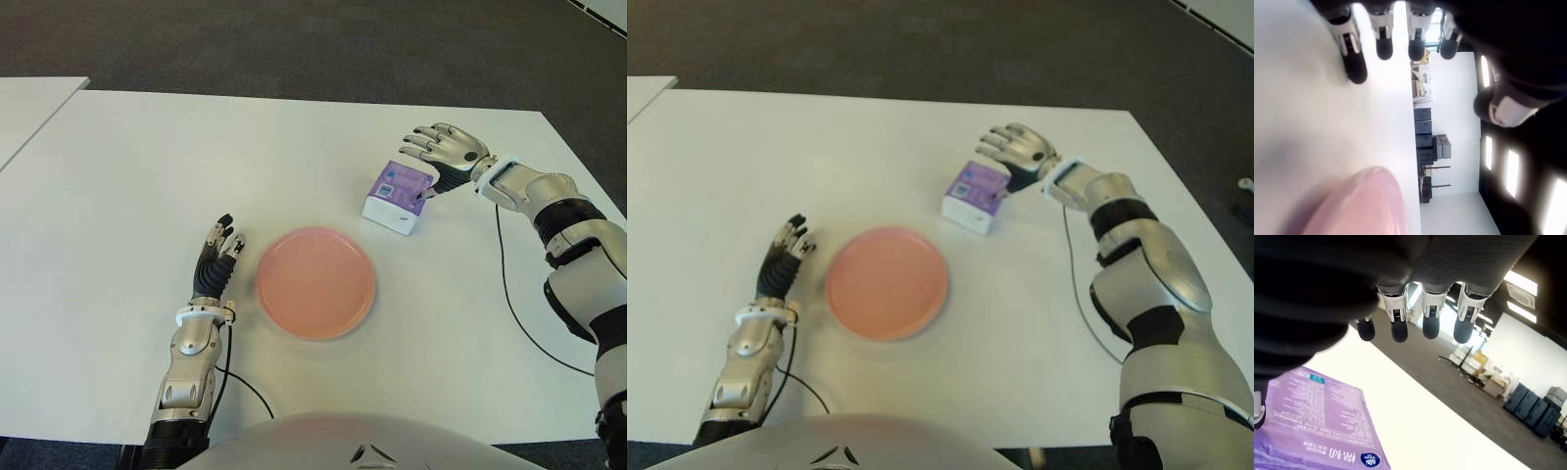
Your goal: Put the tissue paper into the plate.
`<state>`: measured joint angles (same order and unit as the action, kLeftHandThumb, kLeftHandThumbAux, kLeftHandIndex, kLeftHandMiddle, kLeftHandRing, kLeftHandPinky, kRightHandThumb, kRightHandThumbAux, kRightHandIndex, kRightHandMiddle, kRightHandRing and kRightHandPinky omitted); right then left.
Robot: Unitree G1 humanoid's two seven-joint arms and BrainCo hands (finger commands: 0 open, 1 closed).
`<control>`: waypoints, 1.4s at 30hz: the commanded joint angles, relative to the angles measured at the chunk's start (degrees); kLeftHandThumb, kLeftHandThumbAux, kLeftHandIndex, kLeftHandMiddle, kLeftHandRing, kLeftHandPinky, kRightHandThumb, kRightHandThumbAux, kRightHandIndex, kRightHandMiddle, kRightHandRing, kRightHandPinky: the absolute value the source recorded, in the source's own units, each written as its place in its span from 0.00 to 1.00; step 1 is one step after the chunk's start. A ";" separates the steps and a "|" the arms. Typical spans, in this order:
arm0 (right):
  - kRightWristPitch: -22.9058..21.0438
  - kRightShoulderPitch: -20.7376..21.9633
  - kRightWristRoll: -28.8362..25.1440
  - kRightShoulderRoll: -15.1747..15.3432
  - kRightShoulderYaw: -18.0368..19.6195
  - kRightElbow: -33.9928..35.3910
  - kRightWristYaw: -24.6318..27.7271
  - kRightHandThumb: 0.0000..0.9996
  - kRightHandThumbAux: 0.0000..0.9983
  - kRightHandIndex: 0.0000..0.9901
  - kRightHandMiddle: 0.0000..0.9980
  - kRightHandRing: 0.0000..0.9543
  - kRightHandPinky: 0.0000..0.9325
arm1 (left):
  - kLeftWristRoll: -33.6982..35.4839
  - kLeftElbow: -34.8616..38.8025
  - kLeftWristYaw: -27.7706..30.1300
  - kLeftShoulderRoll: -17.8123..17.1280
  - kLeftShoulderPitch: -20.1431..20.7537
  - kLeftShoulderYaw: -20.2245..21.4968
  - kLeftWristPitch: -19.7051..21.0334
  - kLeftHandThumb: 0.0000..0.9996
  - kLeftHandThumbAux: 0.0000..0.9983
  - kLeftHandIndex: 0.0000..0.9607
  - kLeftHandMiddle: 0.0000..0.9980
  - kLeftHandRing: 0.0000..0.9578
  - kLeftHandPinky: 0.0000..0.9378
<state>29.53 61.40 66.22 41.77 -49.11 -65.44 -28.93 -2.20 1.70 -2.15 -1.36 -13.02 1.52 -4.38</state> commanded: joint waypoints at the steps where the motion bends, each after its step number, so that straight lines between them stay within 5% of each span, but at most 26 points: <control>1: 1.11 -0.93 -1.05 0.81 0.88 -0.04 1.32 0.44 0.42 0.00 0.00 0.00 0.00 | -0.24 -0.77 -0.73 0.60 -1.33 0.02 0.88 0.00 0.49 0.00 0.00 0.00 0.00; 23: 2.09 -2.55 -5.31 3.72 6.06 2.01 7.46 0.49 0.43 0.00 0.00 0.00 0.00 | -0.39 -1.60 -0.44 0.58 -1.25 -0.09 -0.19 0.00 0.49 0.00 0.00 0.00 0.00; 42: 4.50 -6.32 -4.88 6.28 6.21 5.19 10.62 0.50 0.46 0.00 0.00 0.00 0.00 | -0.34 -2.45 -0.62 0.81 -0.74 -0.01 -0.96 0.00 0.51 0.00 0.00 0.00 0.00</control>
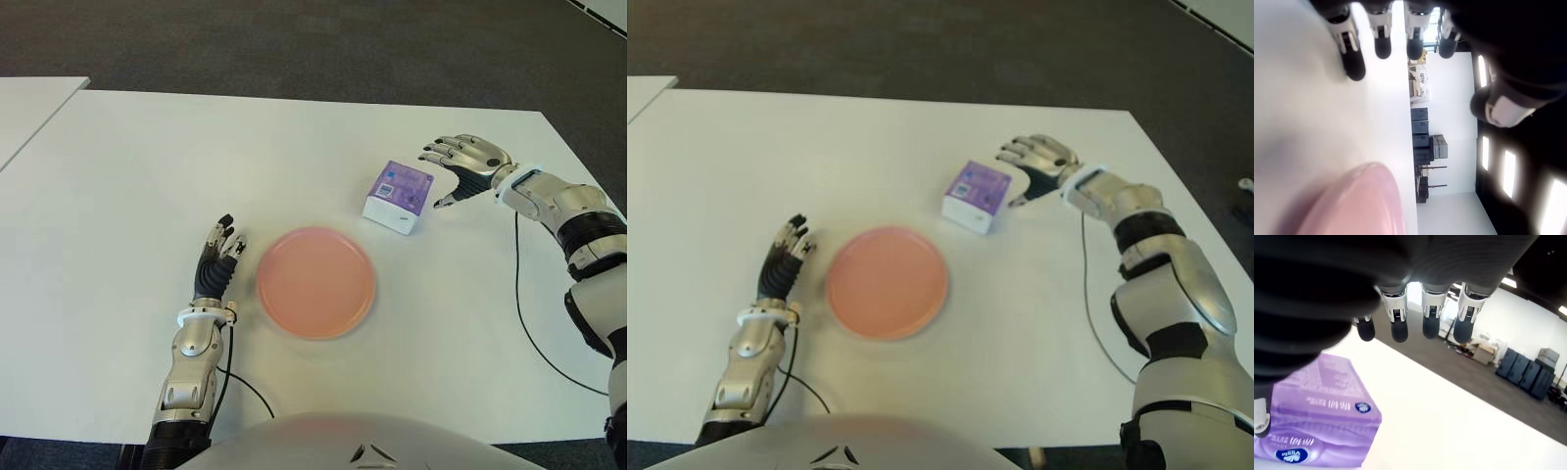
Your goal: Put the tissue paper into the plate.
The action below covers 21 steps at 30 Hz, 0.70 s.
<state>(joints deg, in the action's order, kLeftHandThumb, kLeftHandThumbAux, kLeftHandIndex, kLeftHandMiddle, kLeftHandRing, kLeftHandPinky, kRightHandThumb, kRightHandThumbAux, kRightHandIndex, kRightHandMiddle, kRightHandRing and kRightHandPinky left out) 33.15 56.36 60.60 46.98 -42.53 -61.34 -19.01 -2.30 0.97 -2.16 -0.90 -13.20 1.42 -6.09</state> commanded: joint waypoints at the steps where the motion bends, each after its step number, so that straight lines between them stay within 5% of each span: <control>1: 0.87 -1.46 1.06 1.25 -0.54 1.38 0.57 0.50 0.47 0.00 0.00 0.00 0.00 | -0.26 -1.81 -0.66 0.33 -0.49 0.13 0.76 0.00 0.51 0.00 0.00 0.00 0.00; 21: 1.65 -4.40 7.28 -0.16 -5.47 2.03 -5.81 0.45 0.46 0.00 0.00 0.00 0.00 | -0.18 -2.68 -0.11 0.06 -0.22 -0.04 -0.98 0.00 0.50 0.00 0.00 0.00 0.00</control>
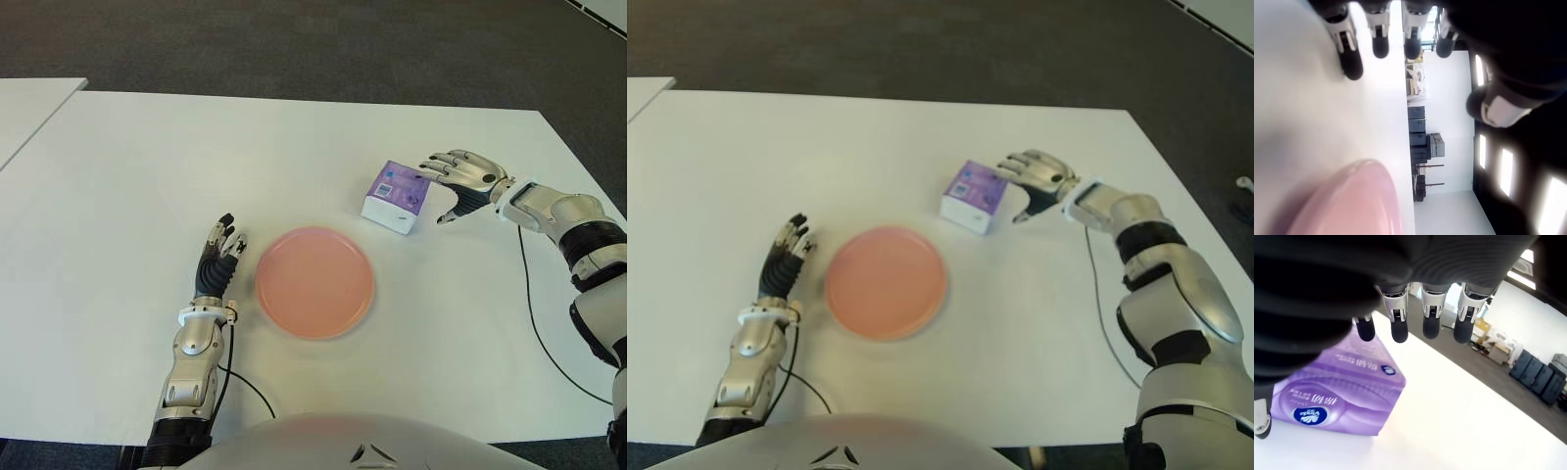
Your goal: Put the tissue paper into the plate.
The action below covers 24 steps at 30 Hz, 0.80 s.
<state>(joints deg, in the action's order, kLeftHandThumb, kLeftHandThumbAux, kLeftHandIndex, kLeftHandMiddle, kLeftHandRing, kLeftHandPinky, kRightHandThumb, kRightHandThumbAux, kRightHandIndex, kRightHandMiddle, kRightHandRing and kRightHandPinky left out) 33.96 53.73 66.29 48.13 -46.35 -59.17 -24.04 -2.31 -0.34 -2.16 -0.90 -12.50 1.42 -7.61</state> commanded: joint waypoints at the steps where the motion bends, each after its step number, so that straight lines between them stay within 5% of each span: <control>1: 0.97 -1.88 2.06 -1.71 -2.24 -0.24 -0.73 0.45 0.46 0.00 0.00 0.00 0.00 | -0.15 -1.36 -0.14 0.09 -0.94 -0.02 0.60 0.00 0.50 0.00 0.00 0.00 0.00; 24: 2.83 -2.47 1.21 -3.57 -4.45 -1.55 0.05 0.36 0.49 0.00 0.00 0.00 0.00 | -0.75 -0.83 -0.54 0.23 -0.90 0.05 2.03 0.00 0.49 0.00 0.00 0.00 0.00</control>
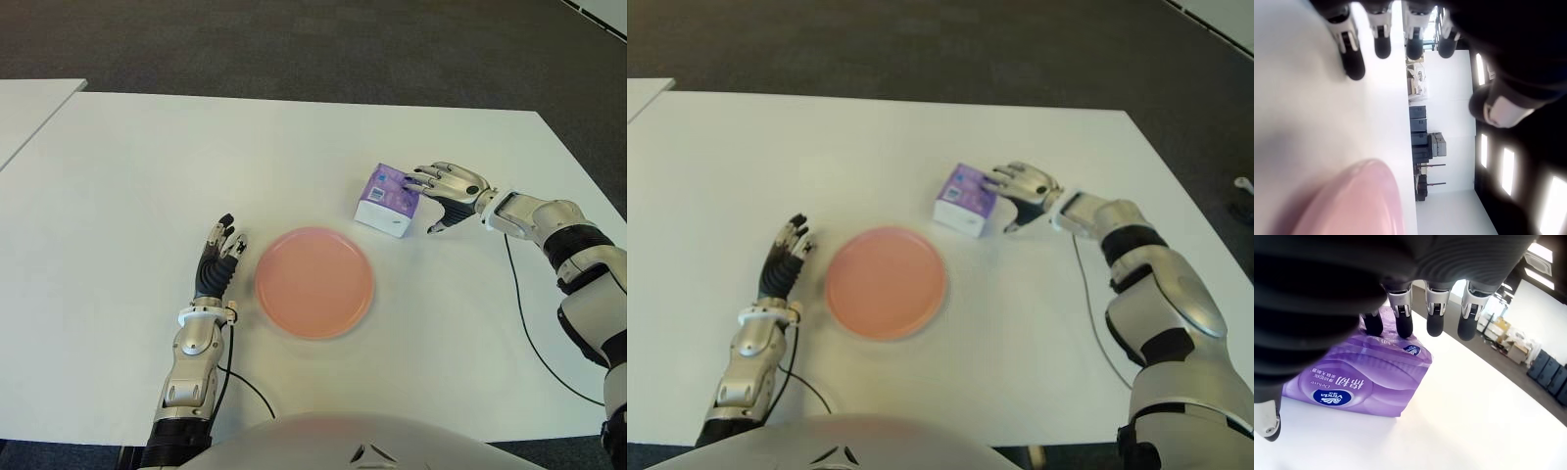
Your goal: Put the tissue paper into the plate.
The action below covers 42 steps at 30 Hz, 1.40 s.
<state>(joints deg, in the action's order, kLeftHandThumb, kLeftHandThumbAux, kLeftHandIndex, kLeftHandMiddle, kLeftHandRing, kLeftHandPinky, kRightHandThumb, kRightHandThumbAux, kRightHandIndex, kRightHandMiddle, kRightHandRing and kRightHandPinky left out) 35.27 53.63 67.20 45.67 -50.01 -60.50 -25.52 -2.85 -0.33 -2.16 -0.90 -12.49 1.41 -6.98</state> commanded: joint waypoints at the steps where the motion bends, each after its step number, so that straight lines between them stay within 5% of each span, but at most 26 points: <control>1: 1.39 -2.49 0.27 -1.10 -0.78 -0.17 1.33 0.36 0.49 0.00 0.00 0.00 0.00 | -0.18 -0.84 -0.53 0.24 -0.90 0.06 1.45 0.00 0.50 0.00 0.00 0.00 0.00; 36: 0.56 -6.69 -5.36 -2.39 2.97 -1.15 2.43 0.36 0.48 0.00 0.02 0.00 0.00 | 0.27 -0.46 0.18 -0.19 -1.23 0.16 2.17 0.00 0.49 0.00 0.00 0.00 0.00; 42: 0.36 -10.47 -4.76 -0.31 2.92 2.88 0.24 0.36 0.49 0.00 0.02 0.00 0.00 | 0.34 -0.53 0.24 -0.19 -1.48 0.11 1.64 0.00 0.49 0.00 0.00 0.00 0.00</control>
<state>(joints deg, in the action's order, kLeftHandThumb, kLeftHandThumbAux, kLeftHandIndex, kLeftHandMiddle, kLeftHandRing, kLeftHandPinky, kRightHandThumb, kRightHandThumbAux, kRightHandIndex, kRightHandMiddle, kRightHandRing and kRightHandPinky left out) 35.12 48.22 61.06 44.84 -45.89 -59.78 -25.49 -2.70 -0.09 -2.14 -1.00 -12.59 1.45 -6.38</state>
